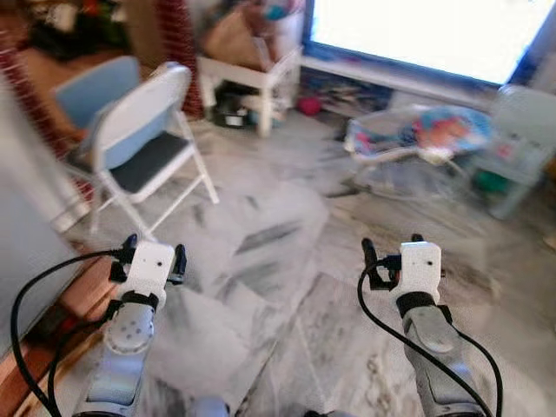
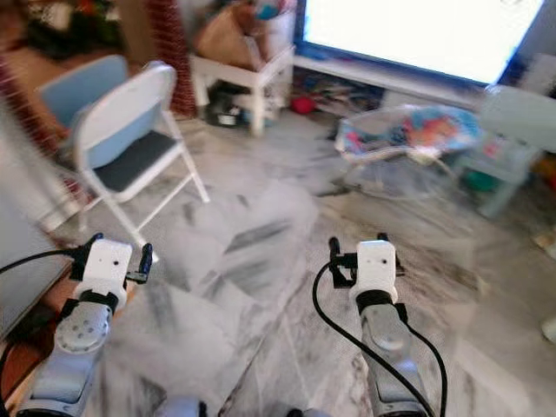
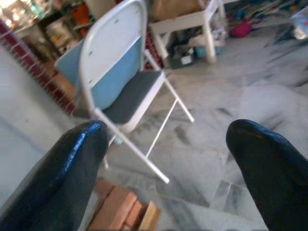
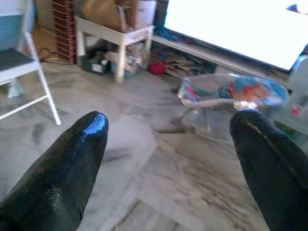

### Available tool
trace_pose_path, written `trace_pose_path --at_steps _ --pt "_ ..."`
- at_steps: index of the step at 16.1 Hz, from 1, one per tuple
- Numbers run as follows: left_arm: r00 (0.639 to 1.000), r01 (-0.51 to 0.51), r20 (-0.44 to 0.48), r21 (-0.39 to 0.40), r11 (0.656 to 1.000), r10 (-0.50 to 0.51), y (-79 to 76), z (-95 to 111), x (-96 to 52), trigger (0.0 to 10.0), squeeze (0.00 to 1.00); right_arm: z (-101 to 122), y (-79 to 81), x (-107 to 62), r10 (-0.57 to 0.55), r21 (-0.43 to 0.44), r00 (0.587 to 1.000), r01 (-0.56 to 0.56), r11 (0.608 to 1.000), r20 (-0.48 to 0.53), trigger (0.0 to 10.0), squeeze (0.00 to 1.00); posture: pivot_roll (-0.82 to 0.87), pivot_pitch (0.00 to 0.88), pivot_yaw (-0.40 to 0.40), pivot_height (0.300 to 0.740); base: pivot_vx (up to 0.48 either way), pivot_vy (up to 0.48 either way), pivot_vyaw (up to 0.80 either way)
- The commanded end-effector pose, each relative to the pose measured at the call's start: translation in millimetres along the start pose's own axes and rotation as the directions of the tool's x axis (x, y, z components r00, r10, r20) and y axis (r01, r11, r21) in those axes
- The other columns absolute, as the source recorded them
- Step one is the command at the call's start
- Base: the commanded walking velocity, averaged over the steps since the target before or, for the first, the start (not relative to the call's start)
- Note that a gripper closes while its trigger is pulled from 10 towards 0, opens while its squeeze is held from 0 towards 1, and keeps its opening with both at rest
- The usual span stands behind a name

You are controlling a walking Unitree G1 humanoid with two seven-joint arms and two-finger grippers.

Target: Restocking fridge

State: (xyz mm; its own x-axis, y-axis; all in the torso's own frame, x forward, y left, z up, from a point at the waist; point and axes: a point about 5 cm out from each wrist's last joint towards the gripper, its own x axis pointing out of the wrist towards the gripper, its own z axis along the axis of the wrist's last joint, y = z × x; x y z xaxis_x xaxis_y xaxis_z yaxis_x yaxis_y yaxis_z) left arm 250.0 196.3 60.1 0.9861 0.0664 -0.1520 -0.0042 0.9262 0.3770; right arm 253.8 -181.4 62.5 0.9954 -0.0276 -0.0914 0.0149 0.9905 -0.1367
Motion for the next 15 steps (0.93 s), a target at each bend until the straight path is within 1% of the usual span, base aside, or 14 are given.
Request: trace_pose_path --at_steps 1,3,4,7,8,9,10,11,13,14,15 --pt "1.000 0.012 -0.018 -0.001 1.000 -0.012 -3.3 -4.0 -3.9 10.0 0.00 -0.3 -4.4 0.8 -0.017 0.000 1.000 0.017 1.000 0.001 10.0 0.00 0.09 0.031 -0.044 0.740 0.000 0.000 0.79" --pt "0.999 0.013 -0.034 -0.010 1.000 -0.013 -3.1 -7.3 -6.7 10.0 0.00 -2.2 -4.5 -0.2 -0.025 0.012 1.000 0.025 1.000 -0.005 10.0 0.00 0.09 0.035 -0.040 0.740 0.000 0.000 0.78" --pt "0.999 0.002 -0.044 -0.007 1.000 -0.002 -2.6 -9.9 -10.0 10.0 0.00 -3.8 -4.1 -1.5 -0.034 0.038 0.999 0.034 0.999 -0.008 10.0 0.00 0.09 0.034 -0.038 0.740 0.000 0.000 0.00" --pt "0.998 -0.022 -0.053 -0.026 0.999 0.020 1.5 -11.3 -11.0 10.0 0.00 -5.2 -8.8 -1.1 -0.053 0.042 0.999 0.053 0.998 -0.015 10.0 0.00 0.10 0.029 -0.042 0.740 0.000 0.000 0.00" --pt "0.997 -0.018 -0.077 -0.085 0.996 0.011 2.7 -14.2 -10.9 10.0 0.00 -5.5 -10.5 -0.8 -0.059 0.048 0.998 0.059 0.997 -0.018 10.0 0.00 0.10 0.028 -0.044 0.740 0.000 0.000 0.00" --pt "0.996 -0.015 -0.085 -0.093 0.996 0.007 3.6 -15.4 -11.3 10.0 0.00 -5.5 -11.1 -0.6 -0.059 0.048 0.998 0.060 0.997 -0.018 10.0 0.00 0.11 0.026 -0.047 0.740 0.000 0.000 0.00" --pt "0.994 0.028 -0.100 -0.105 0.994 -0.038 5.6 -17.4 -14.1 10.0 0.00 -5.5 -13.9 -1.0 -0.063 0.041 0.998 0.064 0.997 -0.018 10.0 0.00 0.11 0.026 -0.048 0.740 0.000 0.000 0.00" --pt "0.992 0.045 -0.113 -0.120 0.992 -0.059 7.7 -18.6 -15.9 10.0 0.00 -6.0 -16.4 -1.8 -0.069 0.040 0.997 0.070 0.997 -0.020 10.0 0.00 0.12 0.028 -0.047 0.740 0.000 0.000 0.00" --pt "0.989 0.049 -0.134 -0.125 0.991 -0.066 11.4 -18.9 -16.0 10.0 0.00 -8.7 -21.1 -5.4 -0.086 0.037 0.996 0.087 0.996 -0.031 10.0 0.00 0.12 0.029 -0.038 0.740 0.000 0.000 0.00" --pt "0.989 0.056 -0.130 -0.121 0.991 -0.072 9.4 -16.0 -14.7 10.0 0.00 -9.3 -22.2 -7.4 -0.098 0.036 0.995 0.100 0.994 -0.032 10.0 0.00 0.11 0.027 -0.019 0.740 0.000 0.000 0.00" --pt "0.986 0.107 -0.114 -0.126 0.986 -0.121 -1.1 -8.2 -11.7 10.0 0.00 -8.7 -25.1 -10.5 -0.137 0.041 0.990 0.138 0.990 -0.027 10.0 0.00 0.08 0.025 0.006 0.740 0.000 0.000 0.00"
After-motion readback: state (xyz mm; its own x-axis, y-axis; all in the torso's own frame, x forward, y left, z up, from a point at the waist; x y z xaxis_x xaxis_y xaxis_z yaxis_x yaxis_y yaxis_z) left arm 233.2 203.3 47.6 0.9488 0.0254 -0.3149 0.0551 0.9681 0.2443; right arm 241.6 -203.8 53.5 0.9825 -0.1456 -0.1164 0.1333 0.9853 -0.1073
